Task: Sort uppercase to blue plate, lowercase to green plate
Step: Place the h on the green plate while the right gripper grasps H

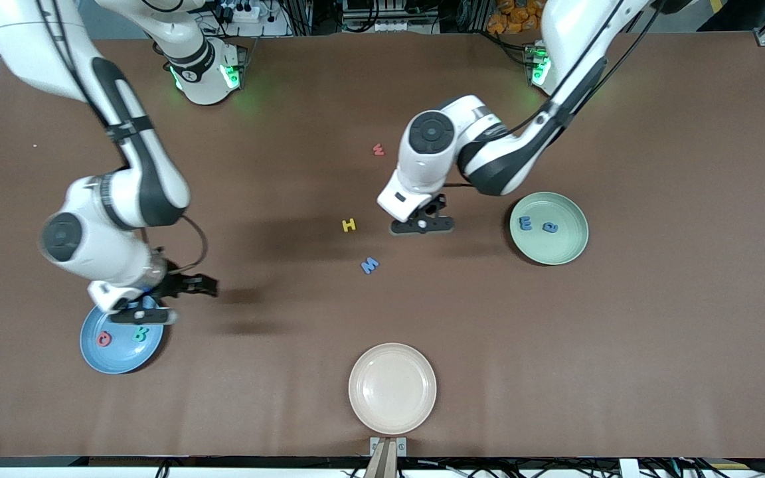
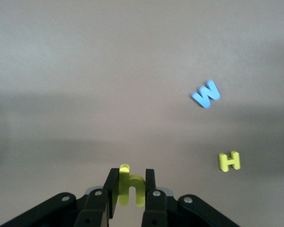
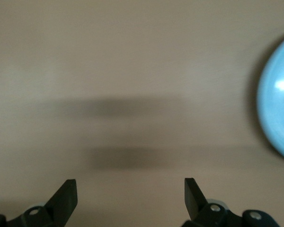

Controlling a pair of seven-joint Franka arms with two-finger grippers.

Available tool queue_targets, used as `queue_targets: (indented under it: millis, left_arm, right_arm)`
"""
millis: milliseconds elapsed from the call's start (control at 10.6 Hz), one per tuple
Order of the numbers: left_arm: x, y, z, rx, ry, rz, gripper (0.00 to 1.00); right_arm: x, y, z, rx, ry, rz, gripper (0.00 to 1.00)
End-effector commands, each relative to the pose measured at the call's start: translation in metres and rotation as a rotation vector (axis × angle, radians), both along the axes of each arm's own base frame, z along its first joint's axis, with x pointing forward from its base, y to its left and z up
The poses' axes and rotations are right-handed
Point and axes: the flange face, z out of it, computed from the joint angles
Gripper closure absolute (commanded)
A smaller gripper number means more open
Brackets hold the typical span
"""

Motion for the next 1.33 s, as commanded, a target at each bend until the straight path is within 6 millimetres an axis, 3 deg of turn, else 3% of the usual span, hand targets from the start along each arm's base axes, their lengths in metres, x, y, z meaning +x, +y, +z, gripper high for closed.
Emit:
queue_targets:
  millis: [0, 284, 568, 663, 947, 1137, 1231]
  left_arm:
    - [0.011, 0.037, 0.025, 0.009, 0.04, -0.05, 0.94]
    - [0.032, 0.094, 0.061, -0.008, 0.1, -0.105, 0.95]
    - [0.05, 0.155, 0.079, 0.035, 0.139, -0.152, 0.95]
    - [0.055, 0.175, 0.064, 0.044, 0.166, -0.162, 0.95]
    - [0.068, 0.245, 0.027, 0.047, 0.201, -0.213, 0.98]
    - [0.066, 0.274, -0.003, 0.044, 0.181, -0.225, 0.98]
    - [0.058, 0.284, -0.027, 0.041, 0.158, -0.227, 0.98]
  right_arm:
    - [-0.019, 0.067, -0.005, -0.015, 0.006, 0.043, 0.0]
    - [-0.07, 0.171, -0.026, -0.01, 0.014, 0.059, 0.0]
    - [-0.123, 0.222, -0.07, 0.008, -0.024, 0.138, 0.0]
    - [-0.138, 0.241, -0.076, 0.003, -0.016, 0.176, 0.0]
    - [-0.162, 0.267, -0.096, -0.024, -0.002, 0.251, 0.0]
    - [-0.166, 0.27, -0.101, -0.031, 0.003, 0.265, 0.0]
    - [-0.168, 0.27, -0.109, -0.037, 0.013, 0.268, 0.0]
